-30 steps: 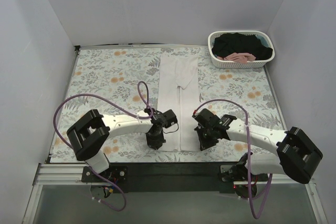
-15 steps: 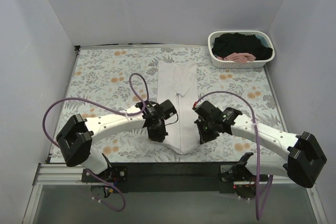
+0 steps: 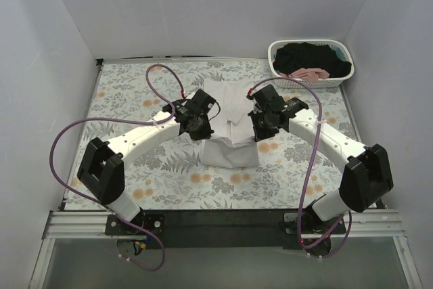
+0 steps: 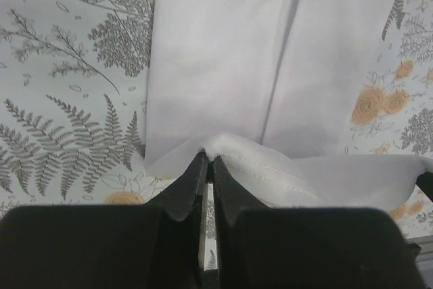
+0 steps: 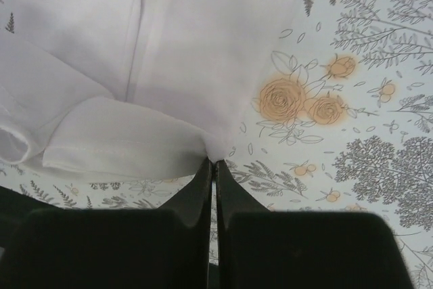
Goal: Fold and stack the t-shirts
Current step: Fold the tshirt
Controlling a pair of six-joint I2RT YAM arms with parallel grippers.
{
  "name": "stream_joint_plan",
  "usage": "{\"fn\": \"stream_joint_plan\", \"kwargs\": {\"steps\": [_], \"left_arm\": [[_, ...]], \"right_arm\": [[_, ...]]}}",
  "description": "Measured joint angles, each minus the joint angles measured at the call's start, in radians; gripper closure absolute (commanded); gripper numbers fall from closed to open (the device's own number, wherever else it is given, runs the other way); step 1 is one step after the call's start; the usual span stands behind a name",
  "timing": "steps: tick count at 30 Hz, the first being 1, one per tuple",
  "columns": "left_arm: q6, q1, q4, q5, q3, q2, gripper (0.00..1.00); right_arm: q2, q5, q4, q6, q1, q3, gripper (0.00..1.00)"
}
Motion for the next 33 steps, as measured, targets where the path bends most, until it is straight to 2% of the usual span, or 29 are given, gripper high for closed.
{"fn": "stream_joint_plan", "kwargs": {"steps": [14, 22, 33], "left_arm": [[0.156, 0.120, 0.133, -0.013, 0.108, 0.195, 1.00], [0.188, 0.144, 0.191, -0.014, 0.109, 0.220, 1.00], [0.201, 0.177, 0.265, -0.015, 0.109, 0.282, 1.00]], "right_arm": [[0.179, 0.000, 0.002, -0.096, -0.126, 0.149, 0.99], [0.238, 0.000, 0.020, -0.114, -0.149, 0.217, 0.99], [0.315, 0.005, 0.125, -0.125, -0.163, 0.221, 0.99]]}}
